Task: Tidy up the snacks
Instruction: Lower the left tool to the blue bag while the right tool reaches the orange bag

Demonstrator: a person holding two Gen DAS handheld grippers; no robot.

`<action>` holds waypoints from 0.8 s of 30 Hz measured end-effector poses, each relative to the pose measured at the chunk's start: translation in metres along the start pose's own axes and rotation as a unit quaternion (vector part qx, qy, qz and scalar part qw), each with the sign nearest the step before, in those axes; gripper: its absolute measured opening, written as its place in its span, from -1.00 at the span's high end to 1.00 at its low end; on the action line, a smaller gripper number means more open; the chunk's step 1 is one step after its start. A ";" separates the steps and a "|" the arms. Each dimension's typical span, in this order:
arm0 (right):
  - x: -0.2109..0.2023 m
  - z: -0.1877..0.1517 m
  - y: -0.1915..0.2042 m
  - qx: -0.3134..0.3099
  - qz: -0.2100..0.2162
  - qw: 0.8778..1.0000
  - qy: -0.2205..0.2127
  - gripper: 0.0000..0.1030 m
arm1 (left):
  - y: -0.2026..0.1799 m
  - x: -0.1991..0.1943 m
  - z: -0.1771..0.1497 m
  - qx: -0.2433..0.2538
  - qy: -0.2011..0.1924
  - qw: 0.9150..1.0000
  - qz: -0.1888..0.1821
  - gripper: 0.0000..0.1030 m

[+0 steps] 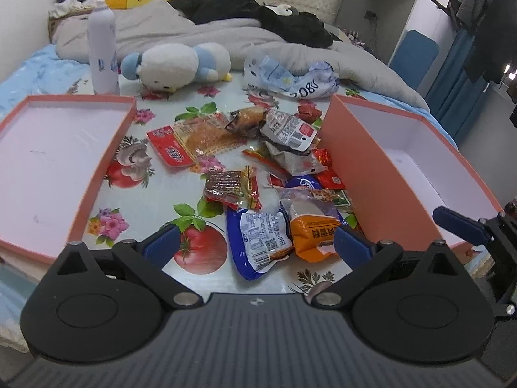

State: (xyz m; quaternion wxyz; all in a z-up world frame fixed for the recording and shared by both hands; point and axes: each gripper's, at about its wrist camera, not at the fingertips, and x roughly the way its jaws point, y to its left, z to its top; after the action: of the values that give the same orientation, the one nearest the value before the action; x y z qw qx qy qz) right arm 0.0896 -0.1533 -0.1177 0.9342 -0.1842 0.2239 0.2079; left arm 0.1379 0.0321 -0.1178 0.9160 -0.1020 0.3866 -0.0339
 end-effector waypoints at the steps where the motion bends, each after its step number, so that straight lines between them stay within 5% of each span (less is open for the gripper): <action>1: 0.005 0.000 0.003 -0.008 0.006 1.000 0.004 -0.37 | 0.003 0.004 -0.001 -0.002 0.003 1.000 -0.001 -0.98; 6: 0.037 -0.006 0.016 -0.040 -0.010 0.999 0.030 -0.36 | 0.017 0.030 -0.003 -0.019 0.021 0.999 -0.019 -0.96; 14: 0.080 -0.020 0.003 0.046 0.020 0.998 0.045 -0.42 | 0.036 0.072 0.003 -0.066 0.049 0.994 -0.067 -0.93; 16: 0.091 -0.023 -0.003 0.080 0.030 0.995 0.057 -0.61 | 0.036 0.079 0.010 -0.062 0.052 0.993 -0.085 -0.89; 24: 0.125 -0.033 -0.010 0.107 0.025 0.991 0.072 -0.62 | 0.027 0.114 0.036 0.011 0.078 0.987 -0.138 -0.63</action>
State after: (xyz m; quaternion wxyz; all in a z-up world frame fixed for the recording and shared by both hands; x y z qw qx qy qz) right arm 0.1849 -0.1382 -0.2047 0.9245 -0.0925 0.3158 0.1922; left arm 0.2432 0.0477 -0.1792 0.8704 -0.1411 0.4390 -0.1727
